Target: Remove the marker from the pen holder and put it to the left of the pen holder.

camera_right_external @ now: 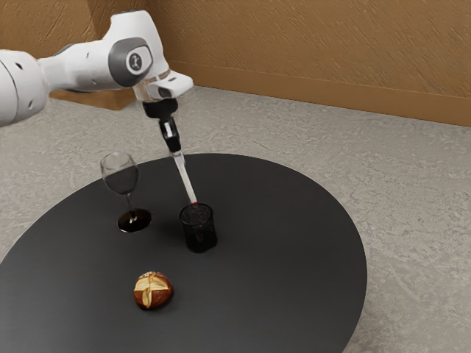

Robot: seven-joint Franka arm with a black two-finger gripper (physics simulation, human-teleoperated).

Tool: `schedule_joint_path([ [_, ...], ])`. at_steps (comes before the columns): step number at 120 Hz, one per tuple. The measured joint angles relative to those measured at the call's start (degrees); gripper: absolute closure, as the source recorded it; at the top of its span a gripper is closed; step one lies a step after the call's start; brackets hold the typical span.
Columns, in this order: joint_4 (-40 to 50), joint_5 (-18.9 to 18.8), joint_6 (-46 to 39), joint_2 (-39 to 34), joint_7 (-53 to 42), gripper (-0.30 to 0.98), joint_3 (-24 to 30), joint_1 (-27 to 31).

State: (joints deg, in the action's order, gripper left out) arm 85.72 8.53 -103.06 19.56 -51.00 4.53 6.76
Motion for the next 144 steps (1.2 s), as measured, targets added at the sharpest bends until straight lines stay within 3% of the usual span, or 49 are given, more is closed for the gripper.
schedule_joint_path([
  [18,-11.13,-2.84,9.72,1.21,0.44,0.79,-1.21,-1.51],
  [37,-24.24,-6.04,24.16,12.92,2.1,0.79,-7.4,-4.6],
  [68,-32.94,-7.76,41.16,24.2,5.93,0.79,-14.1,-7.16],
  [98,-38.47,-7.98,45.88,33.13,9.05,0.79,-15.29,-7.7],
  [144,-39.07,-8.08,42.79,38.96,12.01,0.79,-15.53,-8.82],
])
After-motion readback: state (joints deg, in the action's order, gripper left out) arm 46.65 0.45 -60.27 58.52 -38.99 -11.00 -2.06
